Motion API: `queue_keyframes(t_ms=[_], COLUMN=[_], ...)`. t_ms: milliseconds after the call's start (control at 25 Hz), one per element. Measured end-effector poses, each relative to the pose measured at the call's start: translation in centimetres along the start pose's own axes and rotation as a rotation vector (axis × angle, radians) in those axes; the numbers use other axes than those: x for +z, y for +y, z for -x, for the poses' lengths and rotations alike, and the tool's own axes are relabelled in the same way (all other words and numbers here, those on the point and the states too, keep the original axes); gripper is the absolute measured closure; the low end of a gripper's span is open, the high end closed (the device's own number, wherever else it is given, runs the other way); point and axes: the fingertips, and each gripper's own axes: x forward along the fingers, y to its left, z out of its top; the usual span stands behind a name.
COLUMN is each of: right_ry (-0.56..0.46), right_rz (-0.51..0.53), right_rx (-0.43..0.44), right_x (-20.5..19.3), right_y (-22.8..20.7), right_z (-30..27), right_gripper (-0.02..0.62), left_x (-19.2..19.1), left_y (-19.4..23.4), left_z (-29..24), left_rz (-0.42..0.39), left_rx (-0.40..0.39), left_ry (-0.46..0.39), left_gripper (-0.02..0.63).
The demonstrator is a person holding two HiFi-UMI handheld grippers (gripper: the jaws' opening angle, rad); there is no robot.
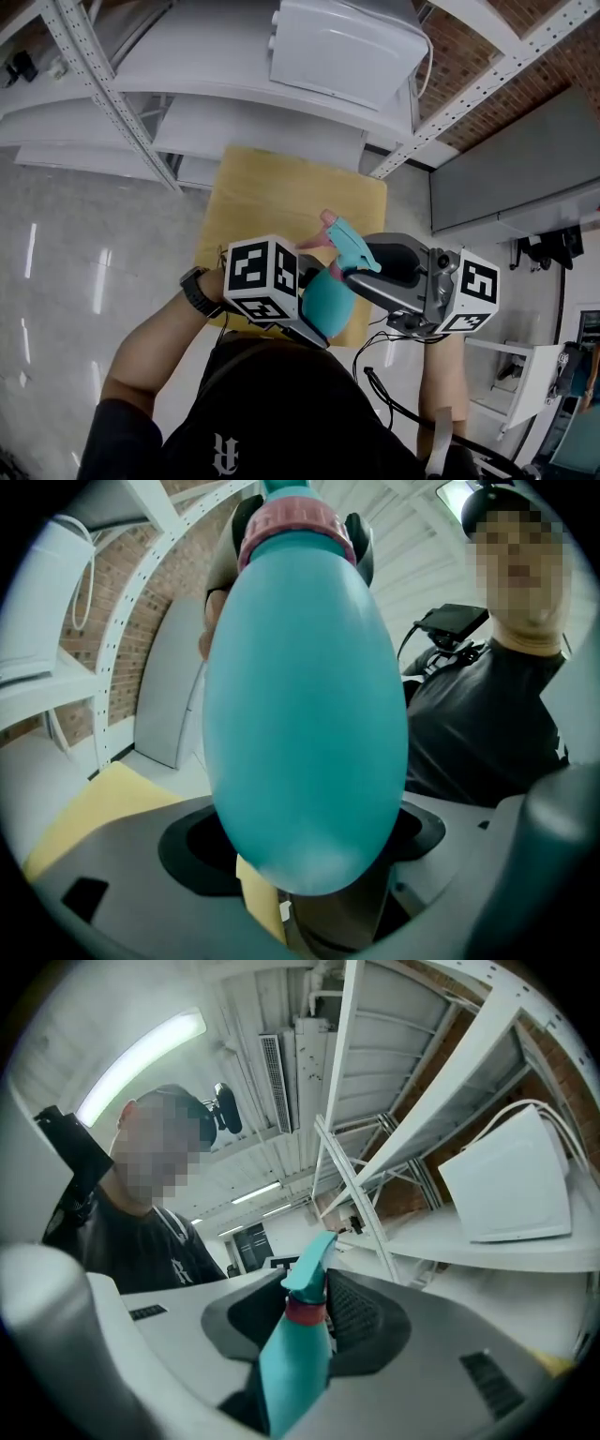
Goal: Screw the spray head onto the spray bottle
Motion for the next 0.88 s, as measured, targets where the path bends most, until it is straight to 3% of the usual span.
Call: queue_keyframes(t_ms=[200,360,480,640,720,800,880], right_ry=[0.075,0.111,0.17,0.15,0.092,0.044,0.03], right_rz=[0.031,0.03,0.028,-0.02,-0.076,-0.145,-0.195], right_rx=[-0.119,-0.254,-0.38,-0.654,-0.769,-0.813,-0.772], right_x=[-0.8,-1.3,-2.6,-3.8,-4.5,-5.3,-5.5], right_y=[-0.7,-1.6,-2.9,-6.0,-7.3,-7.9,-7.7], right_z=[-0.9,-0.9,-0.9,-0.4,-0.3,-0.3,-0.4], right_gripper=[0.486,0.486,0.485,0.486,0.485,0.485,0.485], left_x=[-0.5,-1.5,-3.3,-5.4,-6.1,-6.9,-7.2], left_y=[1.4,3.4,6.5,12.8,14.9,15.7,15.5], left_z=[0.4,0.9,1.7,5.8,7.5,7.8,7.7], left_rz=[0.02,0.043,0.064,0.054,0.049,0.048,0.033], left_rx=[0.095,0.256,0.48,0.975,1.149,1.188,1.157], left_ry=[0.026,0.097,0.21,0.366,0.426,0.463,0.482], left_gripper=[0.184,0.186,0.186,0.187,0.187,0.187,0.187])
